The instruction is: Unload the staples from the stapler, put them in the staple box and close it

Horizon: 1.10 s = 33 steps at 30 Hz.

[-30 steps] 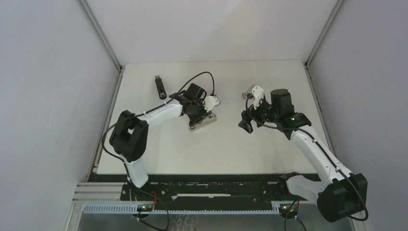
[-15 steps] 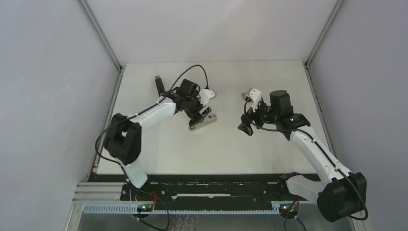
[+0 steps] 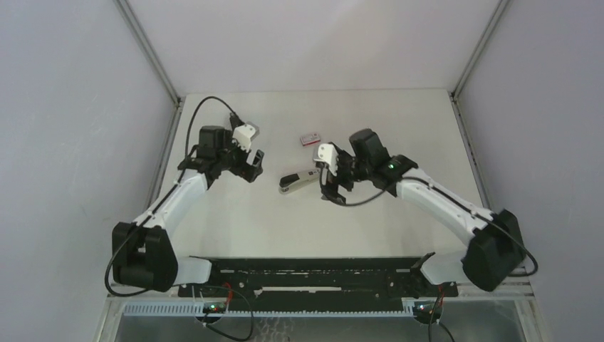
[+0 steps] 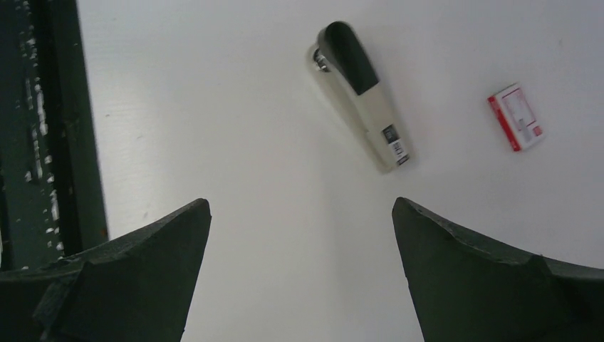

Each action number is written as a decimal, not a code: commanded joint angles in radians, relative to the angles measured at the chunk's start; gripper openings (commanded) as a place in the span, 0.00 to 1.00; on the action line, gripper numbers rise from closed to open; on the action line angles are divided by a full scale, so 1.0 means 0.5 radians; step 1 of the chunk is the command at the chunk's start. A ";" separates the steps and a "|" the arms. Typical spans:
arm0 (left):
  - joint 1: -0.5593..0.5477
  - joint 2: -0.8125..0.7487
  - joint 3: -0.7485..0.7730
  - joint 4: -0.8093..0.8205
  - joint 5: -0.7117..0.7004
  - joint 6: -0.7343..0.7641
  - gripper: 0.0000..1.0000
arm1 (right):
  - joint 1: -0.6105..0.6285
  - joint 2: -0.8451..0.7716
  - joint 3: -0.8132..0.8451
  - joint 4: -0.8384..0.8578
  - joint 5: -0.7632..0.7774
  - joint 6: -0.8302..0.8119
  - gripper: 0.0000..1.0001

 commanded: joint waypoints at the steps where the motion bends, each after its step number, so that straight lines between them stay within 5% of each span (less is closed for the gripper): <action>1: 0.123 -0.243 -0.289 0.274 0.122 -0.039 1.00 | -0.002 0.356 0.503 -0.031 -0.058 -0.092 1.00; 17: 0.327 -0.546 -0.668 0.453 0.370 0.245 1.00 | 0.096 1.430 1.795 -0.847 -0.267 -0.409 0.98; 33: 0.380 -0.611 -0.790 0.413 0.616 0.483 1.00 | 0.175 1.644 1.759 -0.670 -0.212 -0.380 0.95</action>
